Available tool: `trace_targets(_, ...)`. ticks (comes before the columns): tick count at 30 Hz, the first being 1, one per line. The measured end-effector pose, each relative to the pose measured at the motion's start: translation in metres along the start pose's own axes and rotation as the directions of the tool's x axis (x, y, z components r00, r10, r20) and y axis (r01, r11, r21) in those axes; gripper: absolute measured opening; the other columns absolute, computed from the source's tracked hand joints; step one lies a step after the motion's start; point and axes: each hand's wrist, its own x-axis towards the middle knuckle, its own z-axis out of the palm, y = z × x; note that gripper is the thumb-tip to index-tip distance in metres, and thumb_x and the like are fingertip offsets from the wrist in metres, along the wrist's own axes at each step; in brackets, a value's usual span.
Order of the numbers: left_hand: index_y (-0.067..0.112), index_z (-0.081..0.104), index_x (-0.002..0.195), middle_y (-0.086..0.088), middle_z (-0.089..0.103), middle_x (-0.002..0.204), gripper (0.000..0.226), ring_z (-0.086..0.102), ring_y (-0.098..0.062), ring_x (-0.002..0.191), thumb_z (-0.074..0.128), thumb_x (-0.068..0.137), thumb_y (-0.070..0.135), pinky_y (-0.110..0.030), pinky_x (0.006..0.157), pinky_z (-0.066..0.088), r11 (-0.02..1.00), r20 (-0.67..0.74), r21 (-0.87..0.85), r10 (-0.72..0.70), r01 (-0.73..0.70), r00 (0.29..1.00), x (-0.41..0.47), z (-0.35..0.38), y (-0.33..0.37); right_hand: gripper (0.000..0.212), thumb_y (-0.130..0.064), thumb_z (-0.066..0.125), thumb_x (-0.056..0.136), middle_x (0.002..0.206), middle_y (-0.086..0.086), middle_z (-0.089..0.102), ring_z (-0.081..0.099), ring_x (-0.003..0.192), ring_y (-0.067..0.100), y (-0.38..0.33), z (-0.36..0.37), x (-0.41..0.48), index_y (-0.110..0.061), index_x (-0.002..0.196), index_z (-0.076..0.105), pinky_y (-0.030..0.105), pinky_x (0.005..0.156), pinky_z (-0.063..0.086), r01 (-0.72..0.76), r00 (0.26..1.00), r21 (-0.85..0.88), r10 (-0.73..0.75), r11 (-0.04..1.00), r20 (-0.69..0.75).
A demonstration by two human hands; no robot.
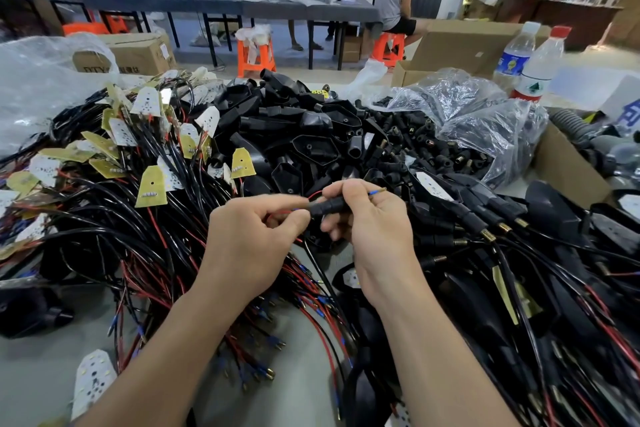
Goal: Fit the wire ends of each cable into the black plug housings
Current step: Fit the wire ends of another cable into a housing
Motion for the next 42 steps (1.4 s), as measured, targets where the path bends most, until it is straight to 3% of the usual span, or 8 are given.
trace_targets(3,0.039,0.083,0.092,0.017,0.079,0.087,0.013,0.073,0.0,0.085,0.082,0.08,0.035,-0.018,0.079,0.055,0.955,0.007,-0.268,-0.129,0.126,0.992,0.006,-0.005,-0.004,0.038,-0.01,0.042,0.108,0.071,0.013,0.07,0.055,0.049,0.015,-0.001,-0.001,0.0,-0.008,0.08,0.068,0.025,0.047,0.042,0.004,0.999,0.077,0.0,0.997,-0.044)
trace_targets(5,0.031,0.084,0.085,0.004,0.08,0.082,0.007,0.073,-0.005,0.079,0.079,0.081,0.027,-0.018,0.075,0.055,0.897,0.007,-0.41,-0.176,0.164,0.984,0.012,-0.01,-0.006,0.037,-0.011,0.043,0.108,0.072,0.016,0.069,0.055,0.05,0.016,-0.002,-0.003,0.0,-0.008,0.081,0.069,0.024,0.048,0.042,0.002,0.998,0.117,0.006,0.993,-0.062)
trace_targets(8,0.026,0.083,0.076,-0.002,0.076,0.069,0.019,0.065,-0.006,0.061,0.079,0.088,0.012,-0.015,0.062,0.051,0.908,0.018,-0.387,-0.168,0.162,0.986,0.013,-0.011,-0.008,0.037,-0.012,0.043,0.108,0.074,0.017,0.07,0.056,0.05,0.017,-0.003,-0.001,0.0,-0.007,0.082,0.069,0.024,0.048,0.042,0.001,0.998,0.133,0.007,0.991,-0.062)
trace_targets(14,0.038,0.082,0.077,0.005,0.077,0.071,0.006,0.074,-0.011,0.069,0.084,0.077,0.032,-0.028,0.068,0.058,0.958,0.071,-0.254,-0.121,0.135,0.99,0.006,-0.003,-0.007,0.031,-0.012,0.043,0.108,0.08,0.013,0.074,0.057,0.051,0.016,-0.002,0.004,-0.003,-0.004,0.094,0.07,0.024,0.048,0.043,-0.014,1.0,0.116,0.016,0.993,-0.017)
trace_targets(25,0.021,0.082,0.076,-0.008,0.076,0.069,0.017,0.066,-0.014,0.058,0.079,0.089,0.012,-0.022,0.057,0.054,0.905,0.113,-0.374,-0.172,0.202,0.979,0.011,-0.007,-0.009,0.018,-0.011,0.049,0.107,0.088,0.011,0.077,0.063,0.053,0.015,-0.005,0.009,-0.006,-0.004,0.112,0.065,0.022,0.051,0.049,-0.063,0.998,0.192,0.066,0.979,-0.007)
trace_targets(30,0.022,0.08,0.096,-0.009,0.077,0.071,0.018,0.068,-0.013,0.057,0.079,0.087,0.007,-0.019,0.057,0.055,0.858,0.086,-0.465,-0.203,0.219,0.976,0.01,-0.004,-0.006,0.015,-0.011,0.051,0.106,0.089,0.011,0.078,0.063,0.054,0.015,-0.006,0.008,-0.007,-0.006,0.107,0.064,0.021,0.052,0.05,-0.077,0.997,0.19,0.075,0.979,0.017)
trace_targets(32,0.021,0.084,0.088,-0.01,0.078,0.075,0.019,0.07,-0.013,0.059,0.077,0.087,0.004,-0.019,0.057,0.055,0.835,0.159,-0.491,-0.195,0.249,0.968,0.011,-0.007,-0.007,0.014,-0.011,0.05,0.106,0.089,0.012,0.077,0.062,0.054,0.015,-0.008,0.006,-0.006,-0.006,0.106,0.063,0.021,0.052,0.049,-0.064,0.998,0.209,0.064,0.976,0.006)
trace_targets(42,0.017,0.081,0.074,-0.013,0.069,0.063,0.028,0.058,-0.012,0.045,0.095,0.051,0.025,-0.02,0.053,0.051,0.732,0.321,-0.605,-0.137,0.314,0.937,0.01,-0.011,-0.009,0.023,-0.022,0.051,0.107,0.088,0.01,0.078,0.058,0.054,0.01,-0.005,0.007,-0.006,-0.007,0.101,0.067,0.02,0.052,0.047,-0.207,0.971,0.23,0.171,0.951,0.168)
